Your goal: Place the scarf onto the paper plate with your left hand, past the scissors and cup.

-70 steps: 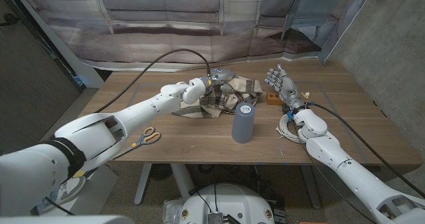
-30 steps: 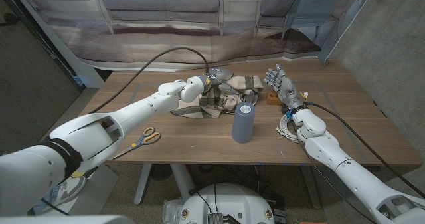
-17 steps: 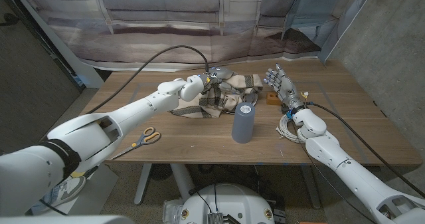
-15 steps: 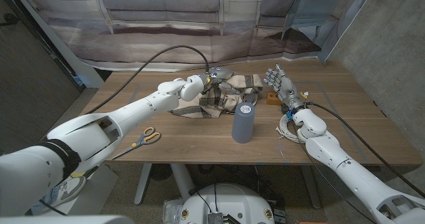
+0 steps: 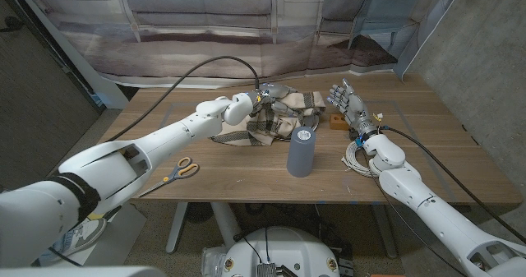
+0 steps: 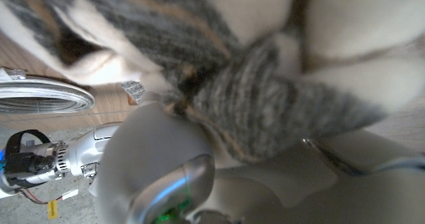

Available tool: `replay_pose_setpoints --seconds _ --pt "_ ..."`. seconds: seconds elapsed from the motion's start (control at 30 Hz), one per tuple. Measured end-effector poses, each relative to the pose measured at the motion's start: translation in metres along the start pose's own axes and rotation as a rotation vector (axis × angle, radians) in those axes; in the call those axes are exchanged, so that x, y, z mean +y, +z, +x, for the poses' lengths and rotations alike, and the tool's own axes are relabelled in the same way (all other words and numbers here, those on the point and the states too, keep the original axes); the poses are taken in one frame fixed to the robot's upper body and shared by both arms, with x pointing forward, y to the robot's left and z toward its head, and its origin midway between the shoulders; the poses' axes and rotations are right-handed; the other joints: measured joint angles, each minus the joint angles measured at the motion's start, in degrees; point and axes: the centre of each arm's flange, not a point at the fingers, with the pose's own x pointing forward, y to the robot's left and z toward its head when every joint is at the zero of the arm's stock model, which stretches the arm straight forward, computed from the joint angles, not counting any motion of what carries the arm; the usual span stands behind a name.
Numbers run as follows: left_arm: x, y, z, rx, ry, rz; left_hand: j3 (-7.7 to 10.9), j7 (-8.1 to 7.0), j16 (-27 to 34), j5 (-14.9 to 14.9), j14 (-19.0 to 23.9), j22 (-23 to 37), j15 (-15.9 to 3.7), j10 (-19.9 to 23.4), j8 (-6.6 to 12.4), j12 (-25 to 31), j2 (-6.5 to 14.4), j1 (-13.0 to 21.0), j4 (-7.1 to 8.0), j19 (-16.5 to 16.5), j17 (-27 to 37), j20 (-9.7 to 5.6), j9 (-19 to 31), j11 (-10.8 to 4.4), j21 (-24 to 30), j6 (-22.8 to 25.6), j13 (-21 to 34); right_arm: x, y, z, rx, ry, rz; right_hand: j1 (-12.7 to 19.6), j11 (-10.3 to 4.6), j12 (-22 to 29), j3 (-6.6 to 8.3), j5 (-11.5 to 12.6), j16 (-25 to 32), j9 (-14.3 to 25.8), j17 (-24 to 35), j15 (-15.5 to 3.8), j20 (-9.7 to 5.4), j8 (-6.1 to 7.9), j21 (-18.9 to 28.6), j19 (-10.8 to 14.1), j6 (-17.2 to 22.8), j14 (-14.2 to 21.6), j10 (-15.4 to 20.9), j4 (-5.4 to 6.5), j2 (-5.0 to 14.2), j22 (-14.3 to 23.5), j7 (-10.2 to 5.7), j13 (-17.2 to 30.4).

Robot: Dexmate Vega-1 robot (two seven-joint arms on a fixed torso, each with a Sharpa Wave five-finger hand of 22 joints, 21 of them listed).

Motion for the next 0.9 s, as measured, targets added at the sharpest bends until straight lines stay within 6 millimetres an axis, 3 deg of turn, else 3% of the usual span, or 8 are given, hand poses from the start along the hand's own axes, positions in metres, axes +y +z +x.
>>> replay_pose_setpoints --seconds 0.13,0.53,0.9 --pt "0.0 0.0004 0.0005 -0.001 0.0 -0.002 -0.6 0.11 0.0 0.19 -0.33 0.0 0.18 -0.53 0.0 0.0 -0.21 -0.25 0.11 -0.19 -0.46 0.19 0.0 0.52 -0.43 -1.04 -0.4 -0.0011 -0.0005 -0.0003 0.002 0.0 0.001 0.0 0.0 0.0 0.0 0.0 0.0 0.0 0.0 0.0 0.0 0.0 0.0 0.0 0.0 0.0 0.0 0.0 0.0 0.0 0.0 0.0" --pt "0.0026 -0.0024 0.0007 -0.009 0.012 -0.031 -3.53 0.33 0.24 0.67 -1.16 -0.01 0.05 -1.01 0.24 0.5 -0.78 -6.37 2.11 -1.1 -1.5 1.11 0.27 1.01 -1.86 -1.25 -1.72 -0.003 -0.0009 0.0007 0.003 0.002 0.001 0.0 0.0 0.0 0.0 0.0 0.0 0.0 0.0 0.0 0.0 0.0 -0.23 0.0 0.0 0.0 0.0 0.0 0.0 0.0 0.0 0.0" --pt "0.0055 -0.0036 0.0007 -0.008 0.014 -0.047 -5.49 0.52 0.24 1.34 -2.96 -0.01 1.03 -2.47 0.24 0.49 -0.96 -9.6 2.31 -2.35 -2.28 1.31 0.27 1.82 -3.19 -2.66 -2.72 -0.0036 -0.0005 0.0025 0.006 0.002 -0.001 0.0 0.0 0.0 0.0 0.0 0.0 0.0 0.0 -0.01 0.0 0.0 -0.23 0.0 0.0 -0.01 0.0 0.0 0.0 0.0 0.0 0.0"
